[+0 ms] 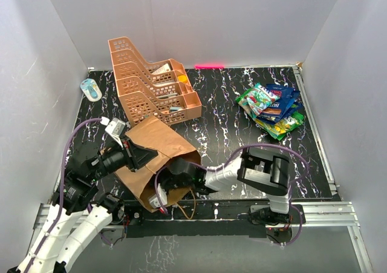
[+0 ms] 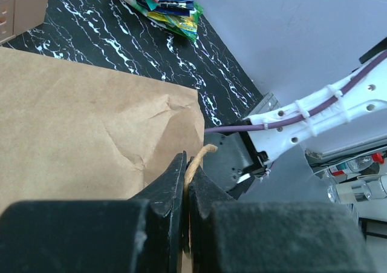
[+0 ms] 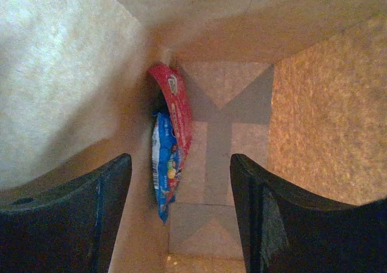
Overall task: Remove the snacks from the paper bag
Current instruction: Take out the snack from the paper bag.
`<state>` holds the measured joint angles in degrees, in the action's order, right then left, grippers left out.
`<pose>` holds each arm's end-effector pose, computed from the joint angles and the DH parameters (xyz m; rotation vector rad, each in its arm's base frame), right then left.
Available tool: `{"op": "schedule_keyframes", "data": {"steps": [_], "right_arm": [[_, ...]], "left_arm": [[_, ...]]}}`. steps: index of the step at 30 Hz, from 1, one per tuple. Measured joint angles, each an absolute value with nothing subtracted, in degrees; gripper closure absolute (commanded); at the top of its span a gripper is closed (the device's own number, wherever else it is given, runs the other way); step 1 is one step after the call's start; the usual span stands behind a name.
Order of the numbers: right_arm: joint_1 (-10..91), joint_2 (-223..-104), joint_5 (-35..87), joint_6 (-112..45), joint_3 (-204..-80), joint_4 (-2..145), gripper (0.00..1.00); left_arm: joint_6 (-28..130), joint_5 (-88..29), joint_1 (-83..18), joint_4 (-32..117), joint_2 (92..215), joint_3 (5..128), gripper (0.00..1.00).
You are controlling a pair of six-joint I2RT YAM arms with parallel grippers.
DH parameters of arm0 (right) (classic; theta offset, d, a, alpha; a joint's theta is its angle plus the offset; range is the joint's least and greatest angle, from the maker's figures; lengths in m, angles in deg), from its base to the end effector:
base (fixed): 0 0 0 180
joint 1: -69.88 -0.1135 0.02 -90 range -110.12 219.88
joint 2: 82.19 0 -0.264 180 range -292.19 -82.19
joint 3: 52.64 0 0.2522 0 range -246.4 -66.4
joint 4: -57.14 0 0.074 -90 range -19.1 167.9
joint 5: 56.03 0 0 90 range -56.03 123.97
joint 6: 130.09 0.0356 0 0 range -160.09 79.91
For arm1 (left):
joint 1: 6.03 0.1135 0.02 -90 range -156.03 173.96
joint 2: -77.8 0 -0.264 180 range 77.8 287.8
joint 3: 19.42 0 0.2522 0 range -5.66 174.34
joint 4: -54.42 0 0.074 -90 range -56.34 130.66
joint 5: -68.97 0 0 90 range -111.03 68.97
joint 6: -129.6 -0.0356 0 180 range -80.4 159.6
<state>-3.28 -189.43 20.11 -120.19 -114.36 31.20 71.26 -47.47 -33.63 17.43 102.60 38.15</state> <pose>0.1011 0.3635 0.1493 -1.8842 0.2805 0.1492 0.0795 -0.0594 0.3530 0.3160 1.7424 -1.1479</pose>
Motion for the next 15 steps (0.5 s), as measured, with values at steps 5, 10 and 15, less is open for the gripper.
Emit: {"op": "schedule_keyframes", "data": {"steps": [5,10,15], "right_arm": [[-1.6,-194.3,18.7,-121.9,-118.7,30.7,0.31],[-1.0,-200.0,17.5,-122.6,-124.7,30.2,0.36],[-1.0,-205.8,17.9,-122.4,-131.1,28.5,0.71]], "left_arm": [[70.6,-47.9,-33.6,16.8,102.0,39.0,1.00],[70.2,-48.5,-33.6,16.2,101.9,40.2,1.00],[70.1,-49.1,-33.6,16.4,101.9,41.1,1.00]]}}
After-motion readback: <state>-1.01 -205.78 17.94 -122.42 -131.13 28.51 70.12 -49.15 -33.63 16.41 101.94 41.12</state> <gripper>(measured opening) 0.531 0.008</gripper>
